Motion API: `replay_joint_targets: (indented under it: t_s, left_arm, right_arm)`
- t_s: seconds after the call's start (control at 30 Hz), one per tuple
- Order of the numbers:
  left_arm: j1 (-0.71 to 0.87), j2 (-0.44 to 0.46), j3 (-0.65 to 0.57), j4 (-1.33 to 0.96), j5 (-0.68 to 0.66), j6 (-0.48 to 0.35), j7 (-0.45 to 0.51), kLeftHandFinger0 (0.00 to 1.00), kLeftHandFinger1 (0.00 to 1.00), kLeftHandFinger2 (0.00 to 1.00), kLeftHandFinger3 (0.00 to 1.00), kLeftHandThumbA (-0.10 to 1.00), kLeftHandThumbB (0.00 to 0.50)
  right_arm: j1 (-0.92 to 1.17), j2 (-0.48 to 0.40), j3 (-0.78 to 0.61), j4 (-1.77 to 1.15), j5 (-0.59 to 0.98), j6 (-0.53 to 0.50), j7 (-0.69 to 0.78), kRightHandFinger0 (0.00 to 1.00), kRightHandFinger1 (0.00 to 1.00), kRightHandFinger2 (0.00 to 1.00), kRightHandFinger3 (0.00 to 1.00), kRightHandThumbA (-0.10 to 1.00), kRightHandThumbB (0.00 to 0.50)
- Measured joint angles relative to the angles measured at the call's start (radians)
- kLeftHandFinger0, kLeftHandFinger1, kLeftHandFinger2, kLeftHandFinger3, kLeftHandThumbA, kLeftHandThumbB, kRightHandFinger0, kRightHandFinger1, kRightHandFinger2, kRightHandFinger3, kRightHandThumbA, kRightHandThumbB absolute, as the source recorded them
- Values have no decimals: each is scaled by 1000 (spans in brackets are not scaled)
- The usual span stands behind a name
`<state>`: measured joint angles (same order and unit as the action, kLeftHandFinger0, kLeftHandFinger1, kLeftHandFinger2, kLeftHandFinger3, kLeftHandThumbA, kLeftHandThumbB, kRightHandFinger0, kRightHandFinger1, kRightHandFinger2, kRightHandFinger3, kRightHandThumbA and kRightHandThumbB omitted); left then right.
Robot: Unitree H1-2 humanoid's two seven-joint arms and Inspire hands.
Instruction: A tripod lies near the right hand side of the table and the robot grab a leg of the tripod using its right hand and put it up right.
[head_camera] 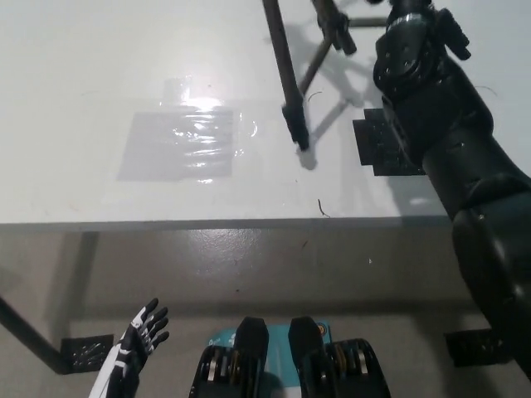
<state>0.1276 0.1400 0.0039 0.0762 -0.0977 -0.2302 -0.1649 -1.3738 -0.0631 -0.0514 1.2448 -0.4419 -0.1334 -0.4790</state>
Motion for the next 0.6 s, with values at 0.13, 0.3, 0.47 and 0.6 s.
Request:
replay_joint_targets:
  t_s: [0.13,0.3,0.47,0.6]
  left_arm:
    - [1,0,1,0,0,-3,-1,1000,1000,1000,1000,1000,252]
    - [2,-1,1,0,-1,-3,-1,1000,1000,1000,1000,1000,268]
    - [11,-4,1,2,-1,-5,-1,1000,1000,1000,1000,1000,250]
    - [15,-6,3,16,-3,-16,-1,1000,1000,1000,1000,1000,258]
  right_arm:
    - [-1,16,-26,-28,39,-33,-41,0,87,527,610,-100,113]
    - [29,60,-32,-15,64,-84,-97,0,42,462,528,-100,122]
    - [113,116,-21,29,76,-127,-138,0,23,441,506,-100,104]
    - [187,152,-6,53,82,-167,-164,0,126,583,602,-100,121]
